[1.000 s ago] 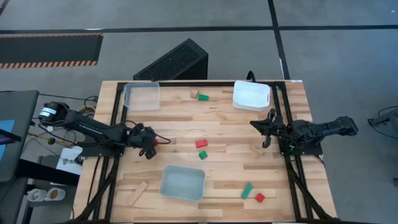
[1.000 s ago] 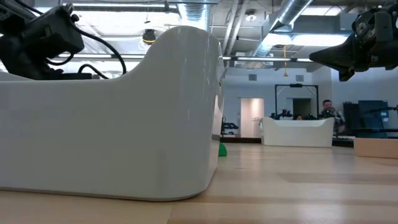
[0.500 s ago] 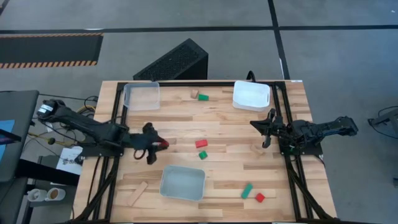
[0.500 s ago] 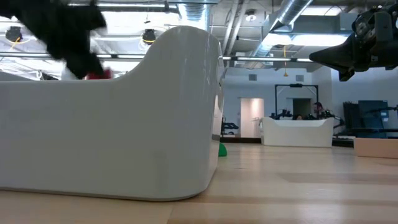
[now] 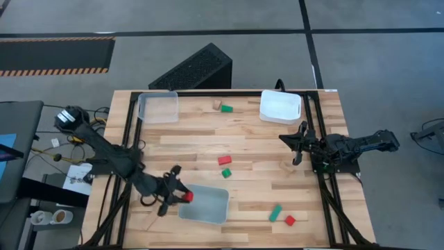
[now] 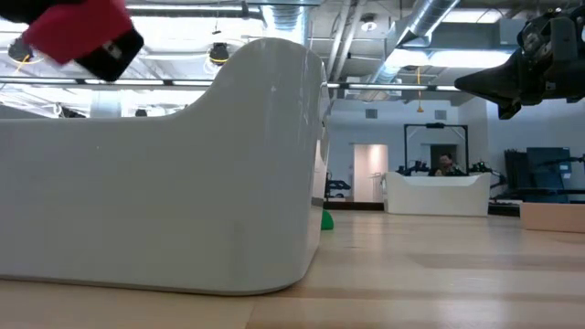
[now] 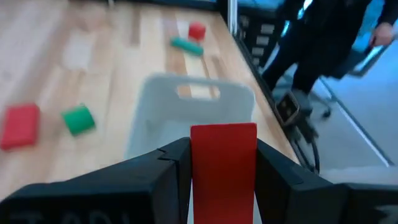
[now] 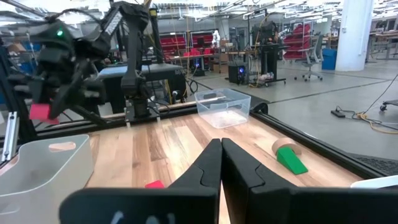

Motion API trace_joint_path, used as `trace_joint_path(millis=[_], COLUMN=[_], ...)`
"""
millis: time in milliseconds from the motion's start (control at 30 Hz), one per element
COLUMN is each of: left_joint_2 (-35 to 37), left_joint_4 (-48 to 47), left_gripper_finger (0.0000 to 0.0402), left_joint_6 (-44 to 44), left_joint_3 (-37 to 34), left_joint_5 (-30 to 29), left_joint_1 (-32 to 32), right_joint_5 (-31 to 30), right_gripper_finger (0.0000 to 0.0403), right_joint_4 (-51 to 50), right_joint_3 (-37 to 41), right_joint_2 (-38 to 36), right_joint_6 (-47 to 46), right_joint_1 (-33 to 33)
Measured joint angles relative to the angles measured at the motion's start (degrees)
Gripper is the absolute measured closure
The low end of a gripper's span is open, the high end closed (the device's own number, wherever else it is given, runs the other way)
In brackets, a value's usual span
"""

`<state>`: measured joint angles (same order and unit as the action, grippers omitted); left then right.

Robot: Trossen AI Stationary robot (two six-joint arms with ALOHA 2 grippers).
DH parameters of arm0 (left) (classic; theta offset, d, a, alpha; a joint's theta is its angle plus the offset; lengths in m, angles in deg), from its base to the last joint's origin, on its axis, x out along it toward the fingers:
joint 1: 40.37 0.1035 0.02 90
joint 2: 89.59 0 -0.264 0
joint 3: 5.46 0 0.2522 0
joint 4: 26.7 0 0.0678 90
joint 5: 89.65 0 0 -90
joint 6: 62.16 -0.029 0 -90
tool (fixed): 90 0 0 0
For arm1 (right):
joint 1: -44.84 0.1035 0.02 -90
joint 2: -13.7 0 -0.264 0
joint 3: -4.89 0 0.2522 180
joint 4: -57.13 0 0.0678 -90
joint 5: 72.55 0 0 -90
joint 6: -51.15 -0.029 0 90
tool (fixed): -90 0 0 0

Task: Sort & place blocks by color
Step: Put the top left red block into the gray bin, then put the middle brown block into the white bin

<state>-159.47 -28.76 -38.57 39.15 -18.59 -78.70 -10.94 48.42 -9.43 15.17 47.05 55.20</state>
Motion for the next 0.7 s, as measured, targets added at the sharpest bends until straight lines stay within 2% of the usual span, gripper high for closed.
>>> trace_joint_path(millis=[100, 233, 333, 500, 700], left_joint_2=[-5.5, -12.0, -15.3, -17.5, -15.0], left_joint_4=[0.2, -1.6, -3.0, -6.8, -9.3], left_gripper_finger=[0.0307, 0.0305, 0.0270, 0.0209, 0.0192], left_joint_6=[0.4, -3.4, -3.0, -3.0, -5.0], left_joint_3=[2.7, 6.8, 10.1, 13.5, 13.7], left_joint_5=[0.3, 0.2, 0.9, 1.7, 1.4], left_joint_1=[-0.7, -0.7, -0.5, -0.7, -1.0], right_joint_5=[0.0, 0.0, 0.0, 0.0, 0.0], right_gripper_finger=[0.0376, 0.0376, 0.0376, 0.0376, 0.0376], right_joint_4=[0.0, 0.0, 0.0, 0.0, 0.0], right_joint_3=[0.0, 0.0, 0.0, 0.0, 0.0], right_joint_2=[0.0, 0.0, 0.0, 0.0, 0.0], right_joint_6=[0.0, 0.0, 0.0, 0.0, 0.0], right_joint_1=[0.0, 0.0, 0.0, 0.0, 0.0])
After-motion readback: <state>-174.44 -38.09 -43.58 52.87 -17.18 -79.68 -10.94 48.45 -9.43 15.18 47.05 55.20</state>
